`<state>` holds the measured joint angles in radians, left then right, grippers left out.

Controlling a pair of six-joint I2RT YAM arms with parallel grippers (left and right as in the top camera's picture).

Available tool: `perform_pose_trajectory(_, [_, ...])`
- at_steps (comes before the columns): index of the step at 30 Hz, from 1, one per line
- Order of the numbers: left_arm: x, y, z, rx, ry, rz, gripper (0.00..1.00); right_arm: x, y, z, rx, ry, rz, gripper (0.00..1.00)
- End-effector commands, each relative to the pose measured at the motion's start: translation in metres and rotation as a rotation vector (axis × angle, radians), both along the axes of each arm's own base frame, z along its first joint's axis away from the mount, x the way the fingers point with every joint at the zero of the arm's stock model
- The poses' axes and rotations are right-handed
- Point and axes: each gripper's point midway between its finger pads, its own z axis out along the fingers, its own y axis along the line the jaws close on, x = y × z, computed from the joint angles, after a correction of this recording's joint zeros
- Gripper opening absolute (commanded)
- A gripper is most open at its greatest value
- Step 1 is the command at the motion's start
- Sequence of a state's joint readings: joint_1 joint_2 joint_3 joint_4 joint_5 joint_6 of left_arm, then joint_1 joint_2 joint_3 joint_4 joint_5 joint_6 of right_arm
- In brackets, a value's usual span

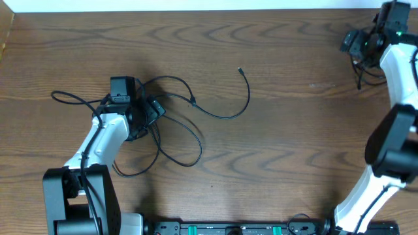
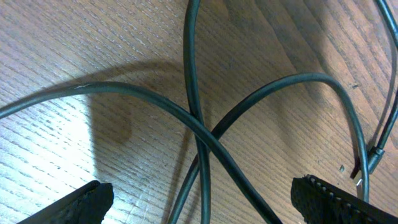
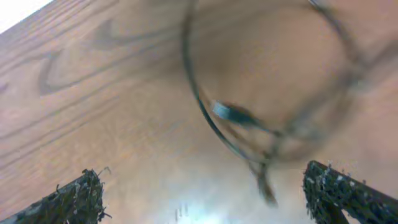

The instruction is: Untangle cables

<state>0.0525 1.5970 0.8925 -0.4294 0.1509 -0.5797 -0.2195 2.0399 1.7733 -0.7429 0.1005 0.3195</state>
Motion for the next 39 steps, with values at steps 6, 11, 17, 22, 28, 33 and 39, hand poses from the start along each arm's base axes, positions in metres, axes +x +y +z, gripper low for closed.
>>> perform_pose_trajectory(6, [-0.001, 0.003, -0.001, 0.012, 0.007, 0.008, 0.96, -0.078, -0.062, 0.089, -0.225, -0.067, -0.527, 0.99])
perform_pose_trajectory(11, [-0.001, 0.003, -0.001, 0.012, 0.006, 0.008, 0.96, -0.033, -0.001, 0.061, -0.115, 0.01, 0.138, 0.88])
perform_pose_trajectory(17, [-0.001, 0.003, -0.002, 0.012, 0.007, 0.008, 0.96, -0.01, 0.04, -0.001, -0.01, 0.063, 0.526, 0.01])
perform_pose_trajectory(22, [-0.001, 0.003, -0.002, 0.012, 0.007, 0.008, 0.96, -0.006, 0.03, -0.06, -0.007, 0.172, 0.503, 0.01])
perform_pose_trajectory(28, [-0.001, 0.003, -0.002, 0.012, 0.007, 0.008, 0.96, 0.005, 0.024, -0.106, -0.009, 0.199, 0.503, 0.01])
perform_pose_trajectory(33, [-0.001, 0.003, -0.002, 0.012, 0.007, 0.008, 0.96, 0.013, -0.011, -0.126, -0.08, 0.203, 0.391, 0.01])
perform_pose_trajectory(39, [-0.001, 0.003, -0.001, 0.012, 0.007, 0.008, 0.96, 0.024, -0.073, -0.113, -0.186, 0.12, 0.237, 0.01])
